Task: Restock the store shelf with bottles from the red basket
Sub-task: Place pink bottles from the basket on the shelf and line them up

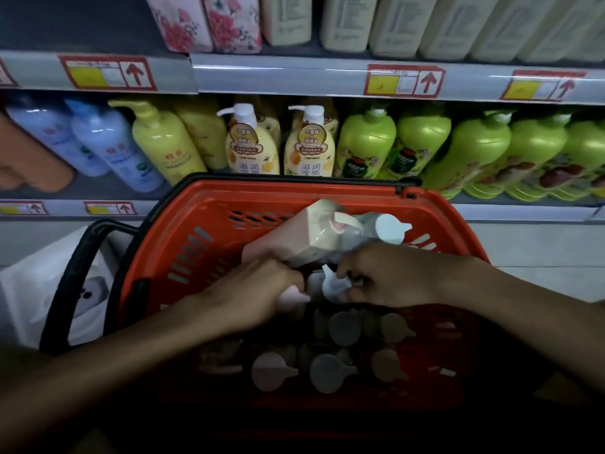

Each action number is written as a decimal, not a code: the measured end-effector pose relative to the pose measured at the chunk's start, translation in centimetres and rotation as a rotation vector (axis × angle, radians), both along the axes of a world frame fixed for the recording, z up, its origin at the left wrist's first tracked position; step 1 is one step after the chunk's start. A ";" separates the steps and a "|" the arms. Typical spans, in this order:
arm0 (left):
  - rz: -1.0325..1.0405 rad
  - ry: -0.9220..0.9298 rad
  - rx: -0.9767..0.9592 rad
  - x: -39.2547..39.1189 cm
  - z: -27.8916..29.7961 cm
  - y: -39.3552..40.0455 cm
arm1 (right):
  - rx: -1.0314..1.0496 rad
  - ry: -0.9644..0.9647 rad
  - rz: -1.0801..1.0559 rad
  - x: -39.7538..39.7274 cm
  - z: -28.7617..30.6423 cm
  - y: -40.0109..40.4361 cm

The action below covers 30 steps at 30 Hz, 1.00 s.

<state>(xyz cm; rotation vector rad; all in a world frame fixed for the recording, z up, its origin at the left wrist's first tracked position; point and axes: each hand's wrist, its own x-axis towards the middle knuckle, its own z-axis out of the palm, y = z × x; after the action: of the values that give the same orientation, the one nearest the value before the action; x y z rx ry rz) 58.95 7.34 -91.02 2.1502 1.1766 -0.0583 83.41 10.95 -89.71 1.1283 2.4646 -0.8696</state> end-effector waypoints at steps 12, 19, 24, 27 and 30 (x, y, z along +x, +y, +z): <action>0.926 -0.414 0.224 -1.3 11.1 5.5 | -0.187 0.548 -0.594 -5.3 1.8 -3.5; 0.915 -0.347 0.368 -0.6 10.8 4.9 | 0.059 0.661 -0.776 -8.5 1.0 -4.6; 0.727 -0.757 -0.224 -2.8 10.1 5.0 | -0.301 0.877 -0.846 -7.2 1.1 -3.2; 0.674 -0.611 -0.178 -3.4 7.3 3.4 | -0.693 1.040 -0.893 -5.8 2.6 -2.1; 0.512 -0.662 -0.387 -2.1 6.2 1.9 | -0.934 1.201 -0.901 -4.4 4.4 -0.8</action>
<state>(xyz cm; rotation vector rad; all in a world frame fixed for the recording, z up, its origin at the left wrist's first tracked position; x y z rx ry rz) 56.90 9.22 -84.86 1.3212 1.1475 0.5611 79.04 10.16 -85.36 1.4652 1.3645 -3.2112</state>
